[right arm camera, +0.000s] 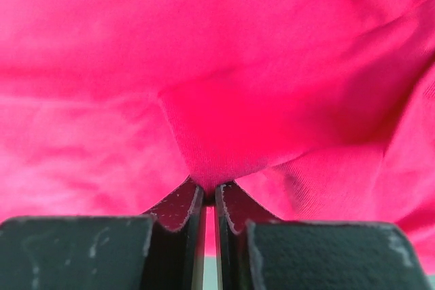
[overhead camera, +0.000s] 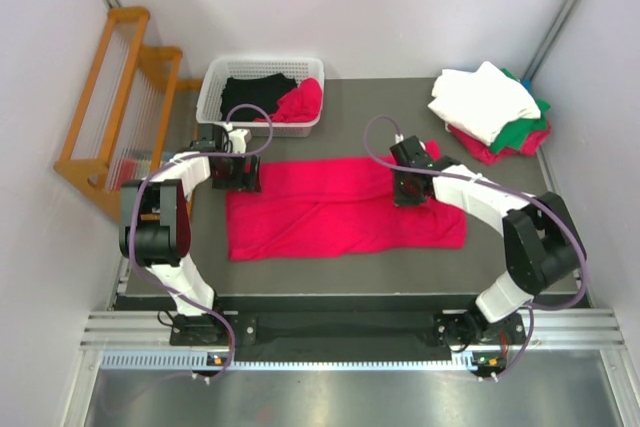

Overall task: Fold and stack the t-shirts
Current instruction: Fold the tshirt

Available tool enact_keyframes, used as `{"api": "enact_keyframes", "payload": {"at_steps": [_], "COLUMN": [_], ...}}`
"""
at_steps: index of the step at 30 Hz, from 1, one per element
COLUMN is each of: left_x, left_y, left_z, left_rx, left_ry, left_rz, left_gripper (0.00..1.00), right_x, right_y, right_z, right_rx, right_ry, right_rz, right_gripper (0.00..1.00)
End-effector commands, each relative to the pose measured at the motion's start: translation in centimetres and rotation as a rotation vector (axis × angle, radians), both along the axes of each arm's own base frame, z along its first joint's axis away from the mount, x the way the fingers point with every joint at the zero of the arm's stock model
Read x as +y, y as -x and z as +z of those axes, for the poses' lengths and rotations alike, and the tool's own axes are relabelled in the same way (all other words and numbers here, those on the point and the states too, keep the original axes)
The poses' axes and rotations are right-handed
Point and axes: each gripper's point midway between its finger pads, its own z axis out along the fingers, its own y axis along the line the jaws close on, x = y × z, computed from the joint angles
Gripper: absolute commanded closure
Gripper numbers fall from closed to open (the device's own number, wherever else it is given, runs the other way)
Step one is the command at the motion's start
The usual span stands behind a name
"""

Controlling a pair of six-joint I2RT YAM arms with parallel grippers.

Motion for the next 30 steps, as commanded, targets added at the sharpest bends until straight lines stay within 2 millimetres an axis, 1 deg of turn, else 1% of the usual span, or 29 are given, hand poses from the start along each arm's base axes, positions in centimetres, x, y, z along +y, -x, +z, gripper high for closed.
{"api": "enact_keyframes", "payload": {"at_steps": [1, 2, 3, 4, 5, 6, 7, 8, 9, 11, 12, 13, 14, 15, 17, 18, 20, 21, 22, 23, 24, 25, 26, 27, 28, 29, 30], "left_x": [0.4, 0.4, 0.4, 0.4, 0.4, 0.4, 0.4, 0.4, 0.5, 0.4, 0.5, 0.5, 0.4, 0.4, 0.4, 0.4, 0.5, 0.6, 0.6, 0.6, 0.7, 0.7, 0.8, 0.7, 0.8, 0.8, 0.8], "left_y": [0.8, 0.8, 0.6, 0.7, 0.6, 0.5, 0.4, 0.3, 0.2, 0.2, 0.1, 0.1, 0.1, 0.1, 0.2, 0.3, 0.4, 0.5, 0.5, 0.5, 0.5, 0.5, 0.5, 0.6, 0.6, 0.6, 0.7], "left_z": [0.2, 0.2, 0.4, 0.4, 0.5, 0.6, 0.7, 0.8, 0.9, 1.0, 1.2, 1.3, 1.3, 1.5, 1.6, 1.5, 1.4, 1.4, 1.4, 1.4, 1.5, 1.5, 1.6, 1.6, 1.6, 1.5, 1.6], "left_rx": [0.014, 0.015, 0.009, 0.012, 0.011, 0.006, 0.006, 0.003, 0.002, 0.001, -0.004, -0.006, -0.003, -0.008, -0.006, -0.005, -0.002, 0.000, 0.001, -0.001, -0.002, -0.003, -0.006, -0.005, -0.005, -0.005, -0.006], "left_ry": [-0.016, -0.015, -0.019, -0.020, -0.019, -0.021, -0.020, -0.021, -0.021, -0.019, -0.020, -0.021, -0.019, -0.019, -0.019, -0.023, -0.027, -0.029, -0.032, -0.034, -0.038, -0.039, -0.042, -0.043, -0.042, -0.045, -0.046], "left_rz": [0.003, 0.004, 0.003, 0.002, 0.003, 0.002, 0.002, 0.002, 0.004, 0.006, 0.005, 0.006, 0.005, 0.002, 0.003, 0.001, -0.001, -0.002, -0.005, -0.006, -0.007, -0.008, -0.008, -0.011, -0.008, -0.010, -0.013], "left_gripper": [0.15, 0.15, 0.15, 0.15, 0.15, 0.15, 0.15, 0.15, 0.15, 0.15, 0.15, 0.15, 0.15, 0.15, 0.15, 0.15, 0.15, 0.15, 0.15, 0.15, 0.15, 0.15, 0.15, 0.15, 0.15, 0.15, 0.15], "right_x": [1.5, 1.6, 1.7, 1.4, 1.7, 1.5, 1.1, 0.9, 0.6, -0.3, -0.4, -0.4, -0.5, -0.1, -0.2, 0.3, 0.2, 0.6, 0.1, 0.1, 0.4, -0.1, -0.4, -0.6, -1.3, -1.5, -1.9], "right_y": [1.9, 2.6, 3.2, 4.4, 5.3, 5.9, 7.1, 7.6, 8.0, 8.6, 8.6, 8.4, 7.9, 6.9, 5.3, 3.7, 1.6, -0.2, -1.4, -2.4, -4.0, -5.1, -6.2, -7.2, -8.2, -8.7, -9.1], "right_z": [2.9, 2.8, 2.9, 2.0, 1.7, 1.5, 0.5, 0.2, -0.1, -0.9, -1.0, -0.8, -0.5, 0.6, 2.1, 3.9, 5.8, 7.7, 8.6, 8.9, 11.1, 11.7, 11.6, 12.0, 11.7, 10.0, 9.1], "right_rx": [-0.029, -0.016, -0.012, 0.023, 0.042, 0.054, 0.084, 0.097, 0.106, 0.125, 0.124, 0.119, 0.100, 0.068, 0.018, -0.033, -0.078, -0.120, -0.138, -0.139, -0.188, -0.208, -0.219, -0.237, -0.242, -0.207, -0.186], "right_ry": [-0.008, -0.012, -0.024, -0.016, -0.025, -0.026, -0.013, -0.012, -0.005, 0.024, 0.027, 0.030, 0.040, 0.024, 0.018, -0.007, -0.032, -0.051, -0.053, -0.057, -0.075, -0.075, -0.061, -0.064, -0.065, -0.049, -0.048], "right_rz": [0.074, 0.083, 0.089, 0.094, 0.113, 0.106, 0.111, 0.108, 0.099, 0.079, 0.067, 0.060, 0.045, 0.037, 0.006, -0.007, -0.037, -0.038, -0.062, -0.072, -0.076, -0.097, -0.118, -0.131, -0.157, -0.166, -0.183], "right_gripper": [0.95, 0.94, 0.90, 0.89, 0.89, 0.89, 0.87, 0.84, 0.67, 0.49, 0.34, 0.29, 0.26, 0.22, 0.19, 0.18, 0.19, 0.19, 0.19, 0.19, 0.19, 0.19, 0.20, 0.20, 0.20, 0.21, 0.21]}}
